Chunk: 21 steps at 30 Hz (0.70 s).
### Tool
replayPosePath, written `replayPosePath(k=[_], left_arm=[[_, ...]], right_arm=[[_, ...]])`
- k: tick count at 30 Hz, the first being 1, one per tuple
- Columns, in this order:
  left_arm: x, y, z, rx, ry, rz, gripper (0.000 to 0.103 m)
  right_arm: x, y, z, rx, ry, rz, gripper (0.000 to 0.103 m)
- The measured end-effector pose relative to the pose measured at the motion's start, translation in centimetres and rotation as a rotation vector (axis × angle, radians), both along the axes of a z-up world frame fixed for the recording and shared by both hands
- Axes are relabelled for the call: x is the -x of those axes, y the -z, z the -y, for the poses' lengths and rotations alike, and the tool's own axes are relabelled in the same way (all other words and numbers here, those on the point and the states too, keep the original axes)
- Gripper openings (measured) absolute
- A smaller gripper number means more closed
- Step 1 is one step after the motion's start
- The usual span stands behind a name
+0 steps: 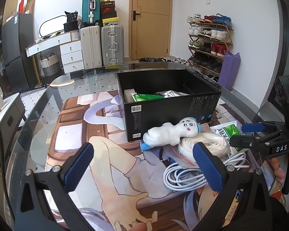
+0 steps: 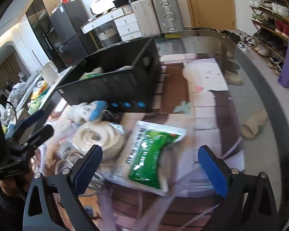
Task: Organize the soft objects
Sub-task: 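Lower the right tool onto the green medicine packet and close it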
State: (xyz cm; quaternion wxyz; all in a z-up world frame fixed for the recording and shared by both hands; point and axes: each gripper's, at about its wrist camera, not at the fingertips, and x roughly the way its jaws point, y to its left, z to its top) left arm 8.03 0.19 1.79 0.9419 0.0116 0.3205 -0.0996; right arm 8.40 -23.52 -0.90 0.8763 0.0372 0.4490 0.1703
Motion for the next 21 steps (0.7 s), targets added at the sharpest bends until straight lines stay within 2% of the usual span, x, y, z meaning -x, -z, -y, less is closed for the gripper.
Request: replayPosePath(k=[7, 11, 15, 18, 21], left_arm=[[0.0, 0.0, -0.1, 0.001, -0.001, -0.004, 0.103], [0.0, 0.0, -0.1, 0.002, 0.000, -0.006, 0.103], [0.0, 0.0, -0.2, 0.002, 0.000, -0.004, 0.103], [0.0, 0.0, -0.2, 0.003, -0.001, -0.007, 0.103], [0.0, 0.0, -0.2, 0.006, 0.000, -0.010, 0.103]], right_arm=[[-0.1, 0.5, 1.5, 0.142, 0.040, 0.020, 0.101], [0.0, 0.4, 1.7, 0.143, 0.039, 0.023, 0.101], [0.0, 0.3, 1.4, 0.196, 0.035, 0.041, 0.101], [-0.1, 0.1, 2.0, 0.238, 0.074, 0.058, 0.101], [-0.2, -0.2, 2.4, 0.230, 0.078, 0.058, 0.101]])
